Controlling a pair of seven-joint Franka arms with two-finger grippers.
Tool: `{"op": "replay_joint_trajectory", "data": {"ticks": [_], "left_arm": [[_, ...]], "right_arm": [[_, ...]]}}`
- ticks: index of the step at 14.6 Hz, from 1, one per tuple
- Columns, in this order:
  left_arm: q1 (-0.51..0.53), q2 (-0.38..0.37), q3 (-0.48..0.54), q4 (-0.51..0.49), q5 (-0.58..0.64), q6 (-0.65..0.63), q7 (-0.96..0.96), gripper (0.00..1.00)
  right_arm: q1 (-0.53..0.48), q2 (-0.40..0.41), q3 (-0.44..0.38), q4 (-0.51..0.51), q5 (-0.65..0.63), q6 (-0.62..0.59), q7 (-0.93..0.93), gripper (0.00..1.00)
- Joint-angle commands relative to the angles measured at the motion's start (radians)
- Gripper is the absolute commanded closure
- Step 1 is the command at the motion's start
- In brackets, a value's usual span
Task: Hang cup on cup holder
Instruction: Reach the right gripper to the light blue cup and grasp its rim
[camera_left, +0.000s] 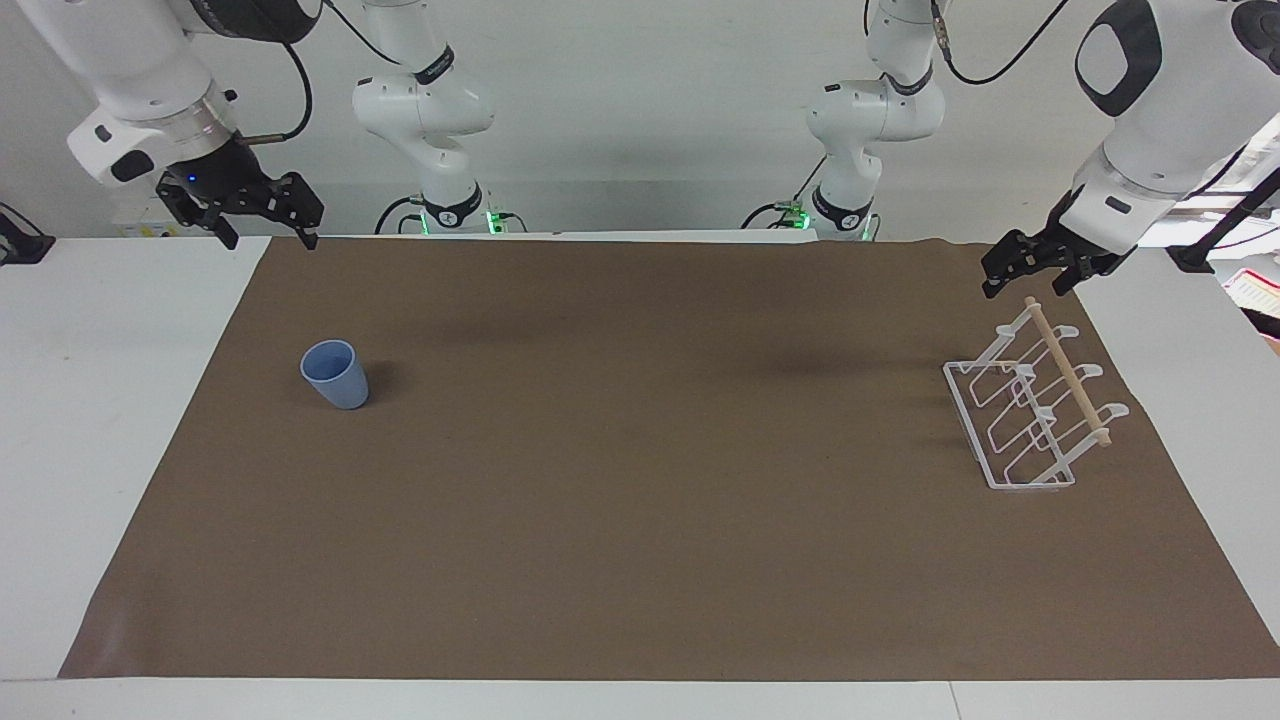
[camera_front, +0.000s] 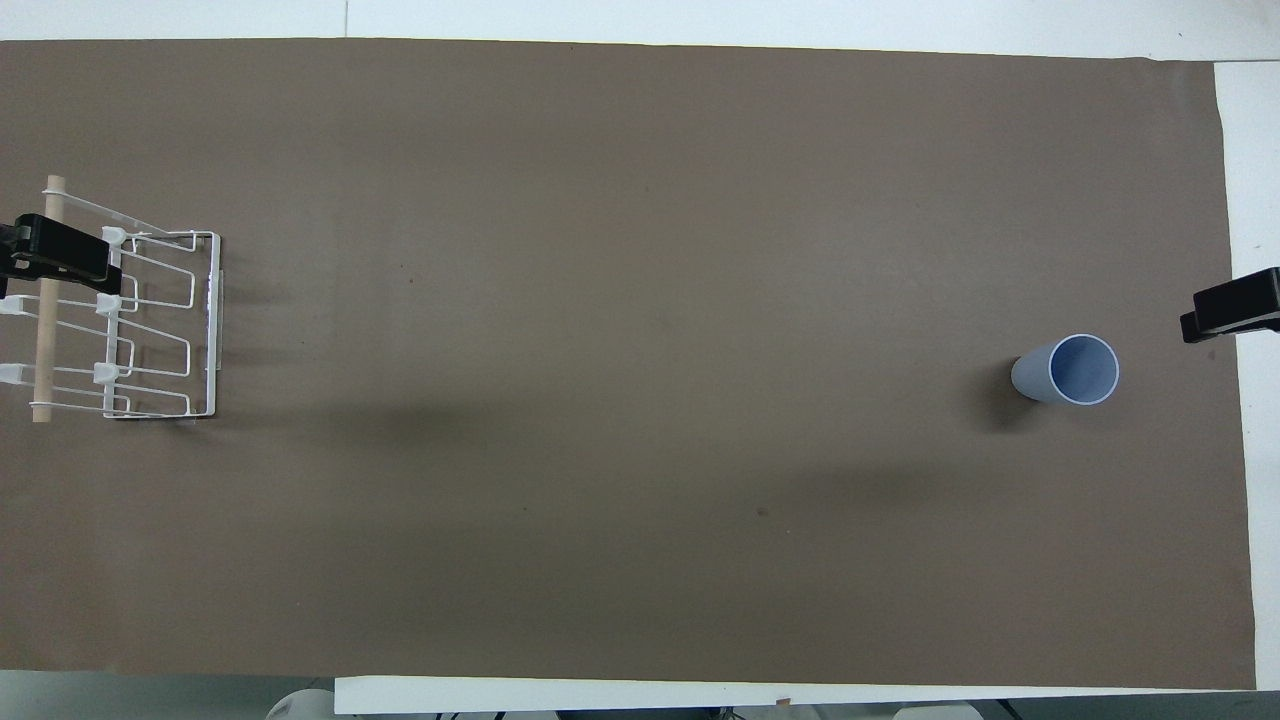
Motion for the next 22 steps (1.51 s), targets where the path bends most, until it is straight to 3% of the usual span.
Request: {"op": "replay_joint_trajectory", "data": {"ticks": [1, 5, 9, 13, 18, 22], "left_arm": [[0.006, -0.005, -0.003, -0.004, 0.016, -0.013, 0.012, 0.0], [0.006, -0.005, -0.003, -0.004, 0.016, -0.013, 0.012, 0.0], [0.006, -0.005, -0.003, -0.004, 0.016, -0.013, 0.012, 0.0], [0.008, -0.019, -0.001, -0.022, 0.018, -0.058, 0.01, 0.0], [0.006, -0.03, 0.002, -0.034, 0.019, -0.072, 0.013, 0.0], [0.026, -0.038, 0.002, -0.053, 0.021, -0.071, 0.007, 0.0]], "right_arm": [[-0.008, -0.001, -0.001, 0.001, 0.006, -0.012, -0.028, 0.0], [-0.001, -0.002, 0.001, 0.001, 0.003, -0.013, -0.027, 0.0], [-0.011, -0.048, 0.002, -0.103, -0.043, 0.042, -0.068, 0.0], [-0.103, 0.011, 0.001, -0.132, -0.064, 0.196, -0.244, 0.0], [-0.137, 0.025, 0.001, -0.427, 0.006, 0.493, -0.302, 0.0], [-0.14, 0.07, 0.001, -0.478, 0.006, 0.6, -0.365, 0.03]]}}
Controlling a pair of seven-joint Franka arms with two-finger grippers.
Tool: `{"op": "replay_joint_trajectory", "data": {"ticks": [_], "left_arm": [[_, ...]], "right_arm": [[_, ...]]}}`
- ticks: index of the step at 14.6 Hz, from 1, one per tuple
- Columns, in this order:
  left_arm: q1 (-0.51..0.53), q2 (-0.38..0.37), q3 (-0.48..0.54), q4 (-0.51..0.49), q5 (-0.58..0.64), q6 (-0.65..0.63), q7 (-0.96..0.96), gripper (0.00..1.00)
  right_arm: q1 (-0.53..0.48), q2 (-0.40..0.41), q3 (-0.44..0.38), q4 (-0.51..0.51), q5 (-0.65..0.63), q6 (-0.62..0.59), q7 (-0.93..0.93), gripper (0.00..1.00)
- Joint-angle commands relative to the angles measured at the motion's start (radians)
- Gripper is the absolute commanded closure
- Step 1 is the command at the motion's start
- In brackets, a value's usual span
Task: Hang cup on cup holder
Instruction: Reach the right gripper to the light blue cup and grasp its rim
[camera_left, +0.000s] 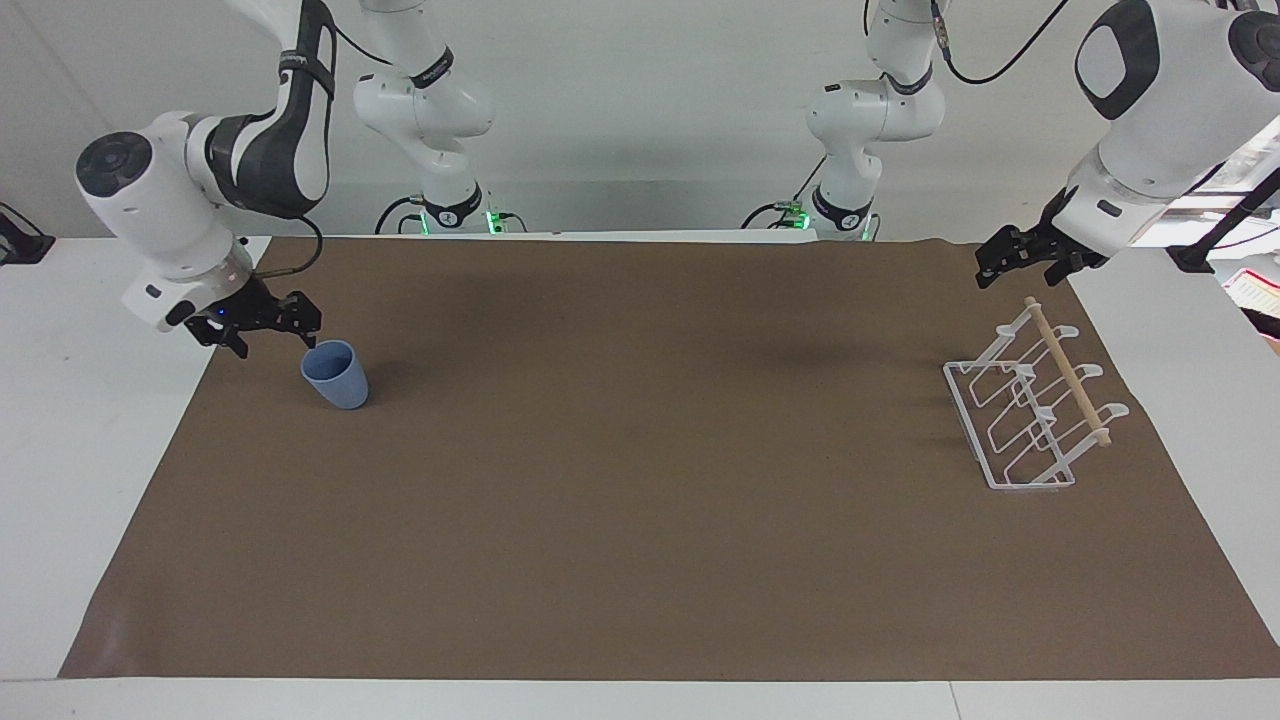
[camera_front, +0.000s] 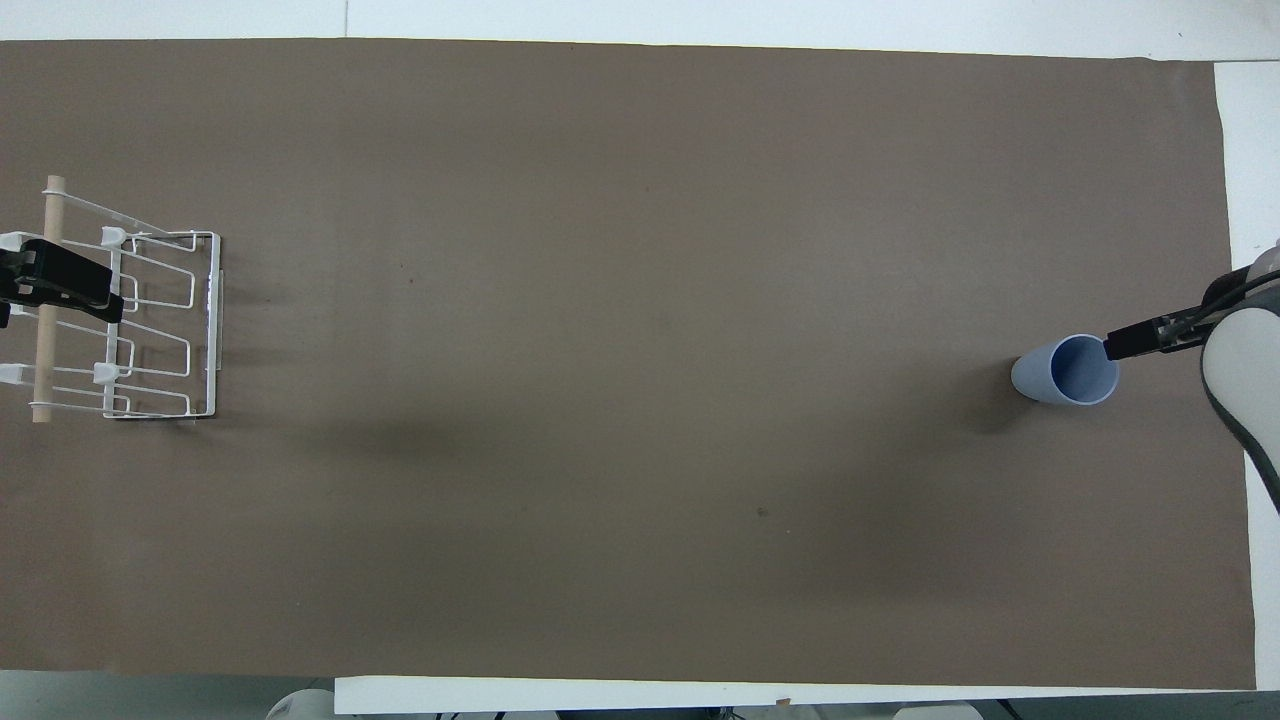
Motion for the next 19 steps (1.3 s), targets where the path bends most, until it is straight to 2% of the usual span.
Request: {"op": "replay_joint_trajectory", "data": {"ticks": [1, 8, 10, 12, 14, 17, 18, 19], "left_arm": [[0.024, -0.03, -0.004, -0.035, 0.018, -0.005, 0.007, 0.0], [0.025, -0.03, -0.004, -0.036, 0.018, -0.007, 0.01, 0.0], [0.025, -0.036, -0.004, -0.048, 0.018, -0.005, 0.007, 0.0], [0.025, -0.048, -0.004, -0.065, 0.018, -0.005, 0.009, 0.0], [0.025, -0.048, -0.004, -0.064, 0.018, -0.005, 0.009, 0.0], [0.025, -0.05, -0.004, -0.065, 0.018, -0.005, -0.006, 0.0], [0.025, -0.051, -0.004, -0.071, 0.018, -0.005, -0.038, 0.0], [0.024, -0.053, -0.005, -0.076, 0.018, -0.004, -0.078, 0.0]], "right_arm": [[-0.017, 0.018, 0.005, -0.026, 0.017, 0.071, -0.078, 0.04], [-0.02, 0.052, 0.005, -0.097, 0.017, 0.128, -0.092, 0.13], [-0.029, 0.071, 0.005, -0.104, 0.017, 0.163, -0.132, 0.18], [-0.026, 0.075, 0.005, -0.106, 0.017, 0.169, -0.138, 0.4], [-0.02, 0.075, 0.005, -0.106, 0.016, 0.165, -0.137, 0.57], [-0.017, 0.075, 0.005, -0.112, 0.016, 0.166, -0.137, 0.91], [-0.017, 0.075, 0.005, -0.112, 0.016, 0.163, -0.137, 0.99], [-0.017, 0.075, 0.005, -0.109, 0.014, 0.157, -0.137, 1.0]]}}
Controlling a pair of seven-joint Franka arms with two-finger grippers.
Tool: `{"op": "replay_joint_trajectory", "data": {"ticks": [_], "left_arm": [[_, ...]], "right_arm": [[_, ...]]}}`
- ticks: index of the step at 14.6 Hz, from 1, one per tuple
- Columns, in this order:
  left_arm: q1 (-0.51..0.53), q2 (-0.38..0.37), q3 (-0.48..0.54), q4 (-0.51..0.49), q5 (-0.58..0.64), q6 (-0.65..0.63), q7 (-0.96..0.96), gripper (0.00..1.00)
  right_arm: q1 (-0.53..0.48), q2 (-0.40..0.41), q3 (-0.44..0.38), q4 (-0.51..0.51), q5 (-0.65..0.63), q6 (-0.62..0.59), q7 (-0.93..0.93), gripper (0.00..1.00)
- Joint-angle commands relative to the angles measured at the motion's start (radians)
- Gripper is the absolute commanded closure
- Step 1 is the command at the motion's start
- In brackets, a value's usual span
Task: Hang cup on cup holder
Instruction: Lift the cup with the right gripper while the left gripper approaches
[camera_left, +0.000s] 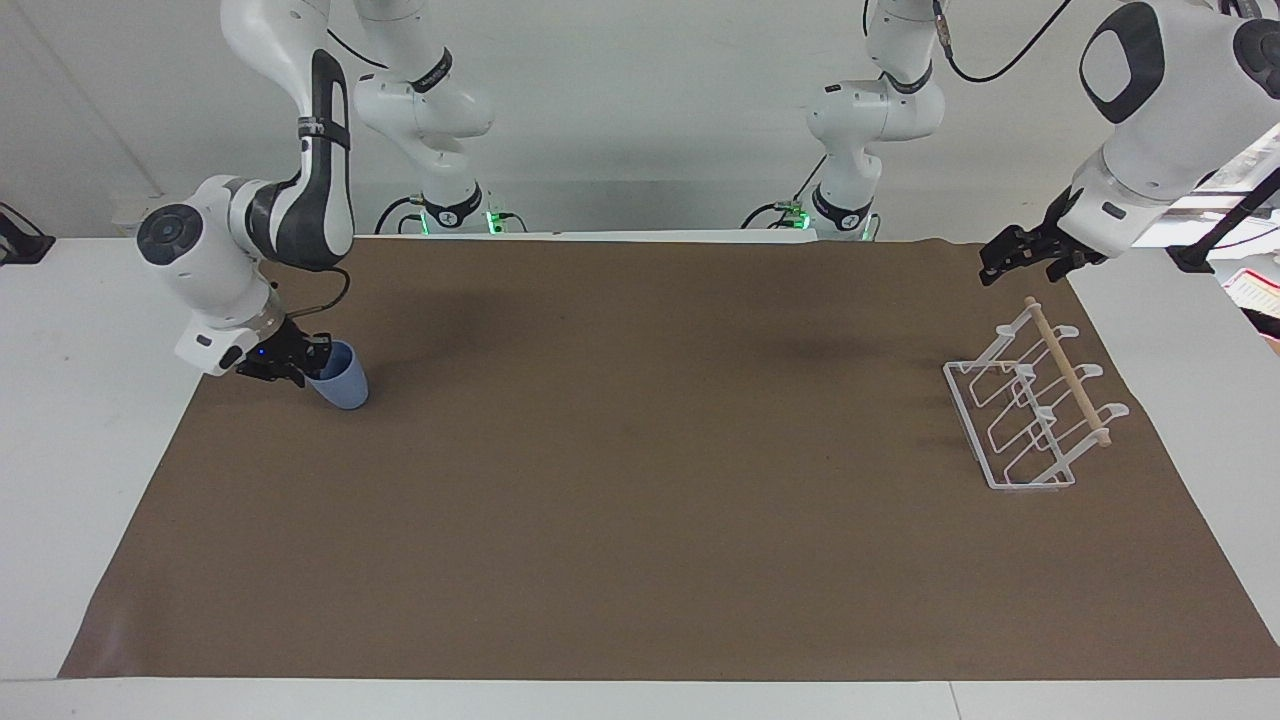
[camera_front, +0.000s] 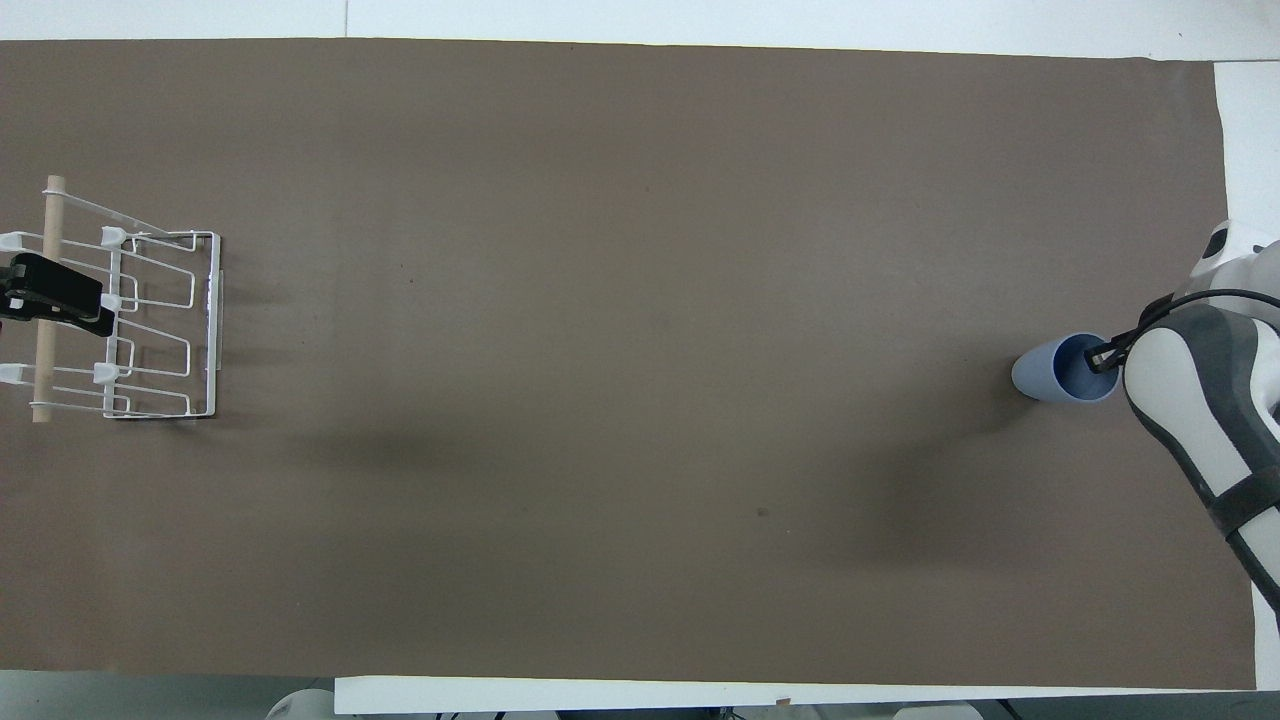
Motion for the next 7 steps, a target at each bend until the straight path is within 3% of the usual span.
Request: {"op": "replay_joint_trajectory", "data": {"ticks": [1, 4, 7], "left_arm": [[-0.008, -0.033, -0.006, -0.039, 0.017, 0.003, -0.099, 0.0], [-0.051, -0.033, -0.012, -0.041, 0.009, 0.003, -0.294, 0.0], [-0.108, -0.033, -0.015, -0.038, -0.044, -0.003, -0.553, 0.0]], "right_arm": [[-0.006, -0.002, 0.002, -0.001, 0.012, -0.004, -0.032, 1.0], [-0.005, 0.015, 0.011, 0.159, 0.028, -0.216, -0.118, 1.0], [0.018, -0.008, 0.038, 0.254, 0.33, -0.398, -0.123, 1.0]]}}
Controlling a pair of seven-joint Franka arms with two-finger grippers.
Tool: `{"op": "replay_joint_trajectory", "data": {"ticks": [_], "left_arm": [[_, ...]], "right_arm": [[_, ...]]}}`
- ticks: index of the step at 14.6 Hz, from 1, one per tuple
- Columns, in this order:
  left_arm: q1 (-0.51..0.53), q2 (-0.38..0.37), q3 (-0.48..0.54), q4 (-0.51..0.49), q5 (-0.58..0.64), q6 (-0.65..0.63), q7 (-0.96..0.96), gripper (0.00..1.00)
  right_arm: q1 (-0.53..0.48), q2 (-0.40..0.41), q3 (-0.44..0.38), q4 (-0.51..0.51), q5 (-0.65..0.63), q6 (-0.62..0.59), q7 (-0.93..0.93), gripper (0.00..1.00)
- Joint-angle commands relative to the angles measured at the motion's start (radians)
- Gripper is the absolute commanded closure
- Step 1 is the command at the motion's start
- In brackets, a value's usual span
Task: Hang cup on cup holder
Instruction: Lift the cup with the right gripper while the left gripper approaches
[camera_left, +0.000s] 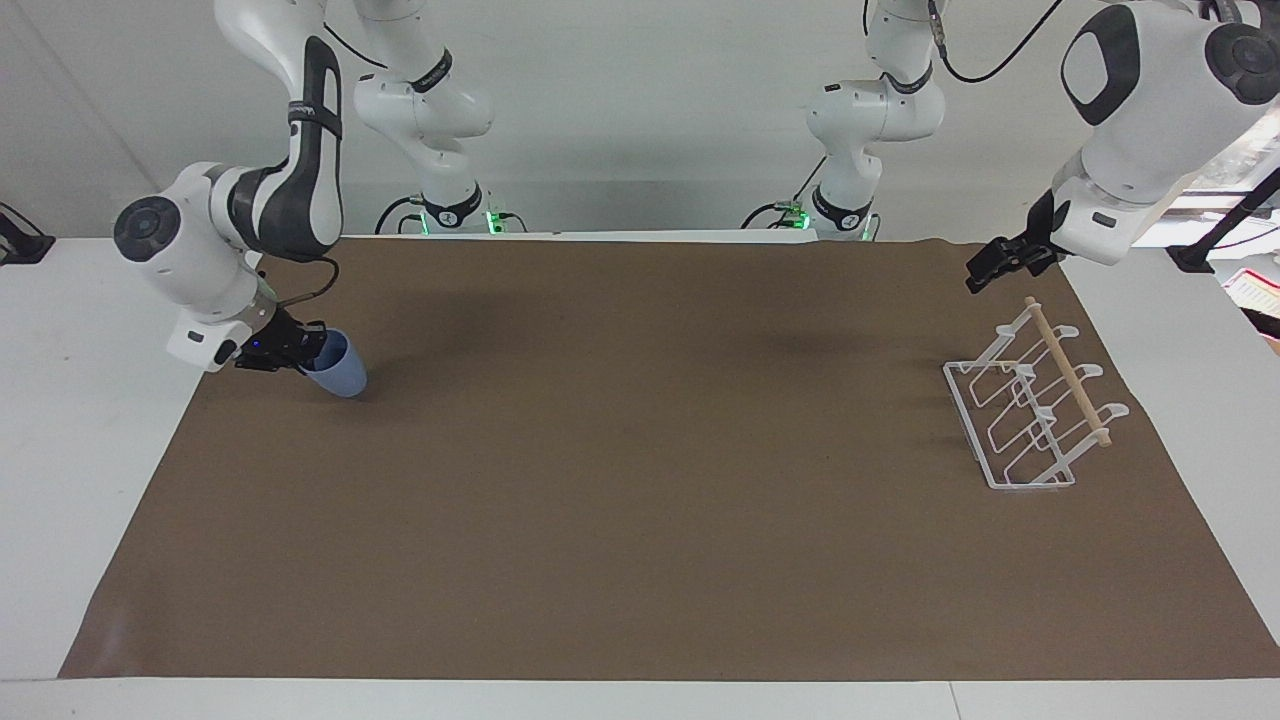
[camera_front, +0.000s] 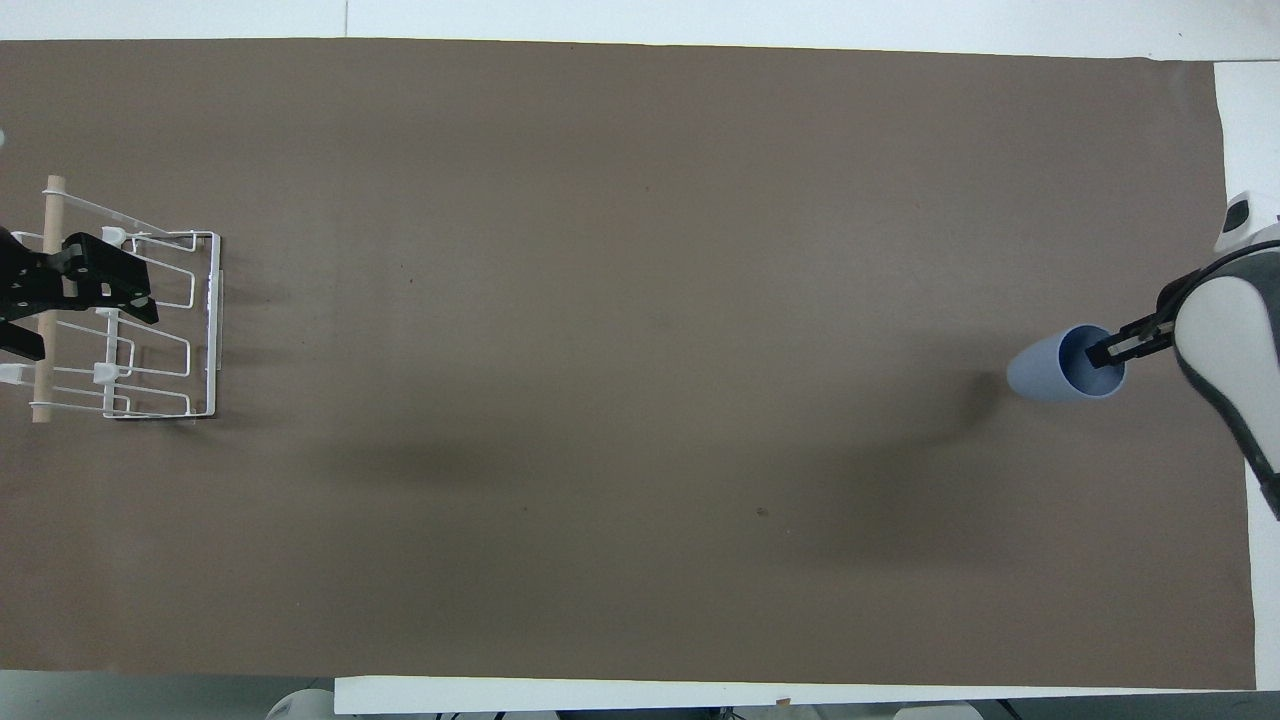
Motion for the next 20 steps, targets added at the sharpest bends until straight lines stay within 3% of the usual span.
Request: {"op": "replay_joint_trajectory", "data": {"ticks": [1, 6, 9, 12, 16, 18, 20], "left_arm": [[-0.054, -0.031, 0.002, -0.023, -0.062, -0.005, -0.27, 0.0], [-0.116, -0.029, -0.006, -0.004, -0.196, -0.046, -0.636, 0.0], [-0.151, -0.02, -0.009, 0.03, -0.303, -0.038, -0.917, 0.0], [-0.145, -0.018, -0.007, 0.033, -0.455, -0.008, -1.053, 0.0], [-0.208, -0.017, -0.015, 0.017, -0.545, 0.173, -1.199, 0.0], [-0.272, -0.015, -0.015, -0.002, -0.544, 0.321, -1.238, 0.0], [-0.308, -0.015, -0.013, -0.014, -0.544, 0.382, -1.241, 0.0]], "right_arm": [[0.027, -0.008, 0.018, 0.083, 0.25, -0.126, -0.016, 1.0], [0.133, -0.014, 0.021, 0.084, 0.672, -0.152, 0.203, 0.99], [0.234, -0.015, 0.021, 0.079, 0.778, -0.124, 0.383, 0.99], [0.326, -0.028, 0.022, 0.048, 0.945, -0.042, 0.538, 0.99], [0.455, -0.029, 0.022, 0.025, 1.051, 0.127, 0.664, 1.0], [0.524, -0.029, 0.022, 0.013, 1.054, 0.204, 0.708, 1.0], [0.587, -0.029, 0.022, 0.004, 1.083, 0.289, 0.748, 1.0]]}}
